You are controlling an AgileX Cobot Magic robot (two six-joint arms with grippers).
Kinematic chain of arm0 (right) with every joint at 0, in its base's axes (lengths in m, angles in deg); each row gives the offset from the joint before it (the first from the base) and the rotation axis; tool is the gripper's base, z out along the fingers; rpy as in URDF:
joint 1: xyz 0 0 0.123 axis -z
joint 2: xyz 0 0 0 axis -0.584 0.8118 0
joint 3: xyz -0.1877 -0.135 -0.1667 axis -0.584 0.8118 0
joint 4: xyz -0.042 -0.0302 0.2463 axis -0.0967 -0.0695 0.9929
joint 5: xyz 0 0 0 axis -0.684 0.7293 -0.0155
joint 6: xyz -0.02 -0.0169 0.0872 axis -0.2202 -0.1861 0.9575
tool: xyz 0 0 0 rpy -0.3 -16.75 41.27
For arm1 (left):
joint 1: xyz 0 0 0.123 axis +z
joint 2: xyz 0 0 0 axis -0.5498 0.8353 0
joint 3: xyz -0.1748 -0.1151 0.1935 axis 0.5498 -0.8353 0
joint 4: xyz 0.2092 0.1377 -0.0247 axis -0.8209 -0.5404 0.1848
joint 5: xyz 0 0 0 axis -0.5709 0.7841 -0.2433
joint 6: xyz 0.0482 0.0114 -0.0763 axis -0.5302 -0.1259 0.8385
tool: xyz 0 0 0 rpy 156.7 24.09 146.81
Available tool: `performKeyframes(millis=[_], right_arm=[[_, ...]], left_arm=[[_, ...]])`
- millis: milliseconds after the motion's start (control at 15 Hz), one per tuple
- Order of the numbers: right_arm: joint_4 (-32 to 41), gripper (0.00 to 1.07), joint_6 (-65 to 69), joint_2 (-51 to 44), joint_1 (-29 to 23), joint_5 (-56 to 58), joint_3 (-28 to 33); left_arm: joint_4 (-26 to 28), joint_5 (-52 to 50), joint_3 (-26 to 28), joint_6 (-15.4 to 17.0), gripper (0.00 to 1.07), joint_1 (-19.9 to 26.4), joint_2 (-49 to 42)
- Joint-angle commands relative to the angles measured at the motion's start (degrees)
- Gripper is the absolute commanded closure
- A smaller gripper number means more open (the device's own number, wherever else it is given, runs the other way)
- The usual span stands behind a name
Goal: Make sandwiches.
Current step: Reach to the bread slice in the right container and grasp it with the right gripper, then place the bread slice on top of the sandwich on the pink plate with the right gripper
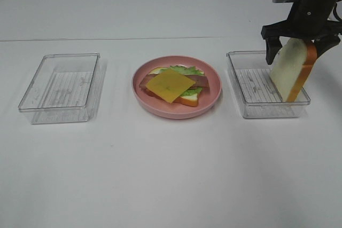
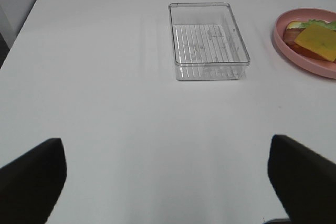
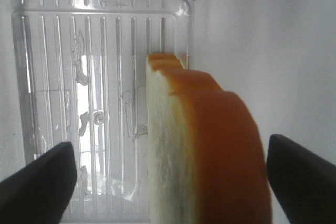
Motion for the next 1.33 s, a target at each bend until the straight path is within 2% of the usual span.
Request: performKeyframes(millis=[67,133,200,333,400,800,1067,1333], right_arm=[[0.00,0.37,-0.57,0.23,0.23,0.11,-0.29],[0.11,0.54,-0.57,0.23,0.23,-0.23,-0.29],[0.11,0.64,-0.57,0.23,0.23,-0.34,-0.29],[0.69,0.98,-0.57,0.23,0.23,-0.52,-0.29],[0.74,1.07,-0.57,0.23,0.11,0.06,-0.29],[3.27,1.07,-1.60,-3.72,0.06,3.04,-0.40],[11.40,1.07,-3.90,-9.17,-0.63,3.67,-0.40],[13.92,1.07,-5.16,-9.97,-7.96,2.46,-0.40]], left_arm=[[0.11,-0.52,-0.06,-0.06,0.08,0.11,-0.92],[0.11,-0.52,-0.06,-0.06,0.08,0.11,-0.92],[0.11,-0.52,-0.06,-0.06,0.08,0.11,-0.92],[0.11,-0.52,-0.06,-0.06,0.08,0.11,-0.92],[0.11,-0.52,-0.06,-0.06,0.08,0.11,-0.92],[0.11,-0.52,-0.06,-0.06,0.08,0.11,-0.92],[0.11,-0.52,-0.06,-0.06,0.08,0.11,-0.92],[0.11,-0.52,-0.06,-0.06,0.08,0.11,-0.92]])
